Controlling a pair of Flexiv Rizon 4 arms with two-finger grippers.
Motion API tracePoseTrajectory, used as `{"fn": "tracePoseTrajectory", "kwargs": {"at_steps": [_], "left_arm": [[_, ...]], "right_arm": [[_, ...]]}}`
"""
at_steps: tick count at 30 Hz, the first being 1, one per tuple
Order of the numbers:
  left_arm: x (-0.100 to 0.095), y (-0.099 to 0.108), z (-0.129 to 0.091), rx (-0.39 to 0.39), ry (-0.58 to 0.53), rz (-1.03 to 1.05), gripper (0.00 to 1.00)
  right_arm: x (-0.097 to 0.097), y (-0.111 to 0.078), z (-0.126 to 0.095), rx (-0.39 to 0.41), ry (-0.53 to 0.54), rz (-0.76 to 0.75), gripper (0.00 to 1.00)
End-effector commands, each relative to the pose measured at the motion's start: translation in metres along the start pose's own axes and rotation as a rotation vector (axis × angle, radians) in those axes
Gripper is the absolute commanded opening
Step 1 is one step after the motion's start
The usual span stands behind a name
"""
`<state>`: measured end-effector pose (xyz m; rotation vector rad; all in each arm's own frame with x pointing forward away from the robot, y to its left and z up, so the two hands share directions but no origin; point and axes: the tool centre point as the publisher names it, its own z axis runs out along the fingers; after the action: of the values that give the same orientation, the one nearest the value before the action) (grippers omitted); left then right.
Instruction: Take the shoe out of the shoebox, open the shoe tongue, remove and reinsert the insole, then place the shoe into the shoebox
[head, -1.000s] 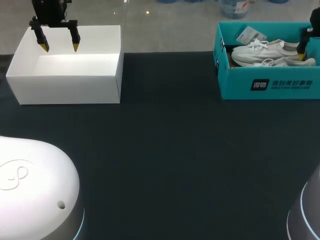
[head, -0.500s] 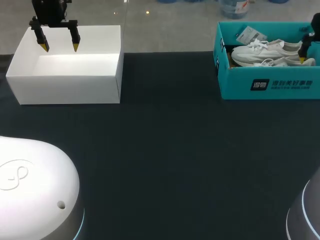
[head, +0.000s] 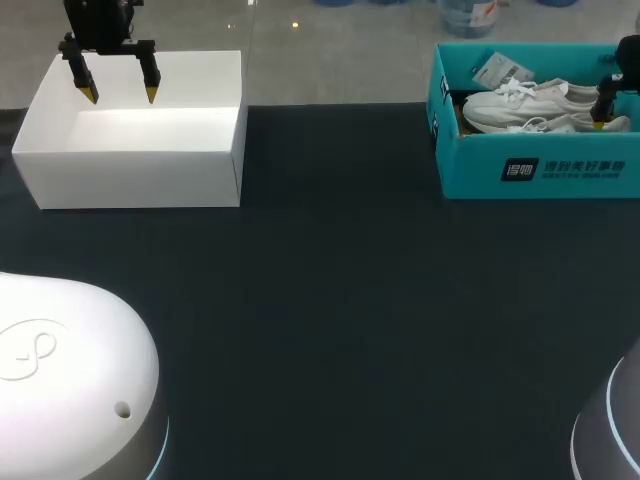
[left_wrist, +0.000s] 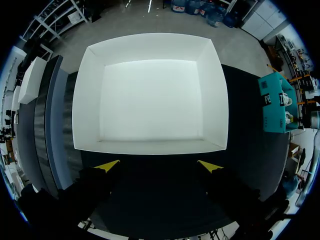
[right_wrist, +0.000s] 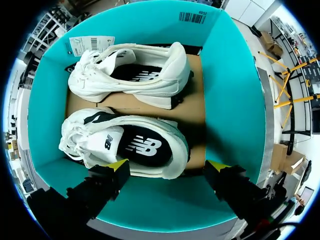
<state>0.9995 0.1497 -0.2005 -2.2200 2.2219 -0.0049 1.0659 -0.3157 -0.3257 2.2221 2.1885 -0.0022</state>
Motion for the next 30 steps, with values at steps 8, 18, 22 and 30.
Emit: {"fn": "tracePoseTrajectory", "kwargs": {"at_steps": [8, 18, 22, 30], "left_arm": [[0.000, 0.000, 0.000, -0.002, -0.001, 0.000, 1.00], [0.000, 0.000, 0.000, -0.002, -0.001, 0.000, 1.00], [0.000, 0.000, 0.000, -0.002, -0.001, 0.000, 1.00], [0.000, 0.000, 0.000, -0.002, -0.001, 0.000, 1.00]], "right_arm": [[-0.004, 0.010, 0.010, 0.004, 0.019, -0.010, 1.00], [-0.003, 0.010, 0.016, 0.010, 0.031, -0.012, 1.00], [-0.004, 0.010, 0.015, 0.008, 0.033, -0.011, 1.00], [-0.004, 0.008, 0.017, 0.009, 0.039, -0.013, 1.00]]}}
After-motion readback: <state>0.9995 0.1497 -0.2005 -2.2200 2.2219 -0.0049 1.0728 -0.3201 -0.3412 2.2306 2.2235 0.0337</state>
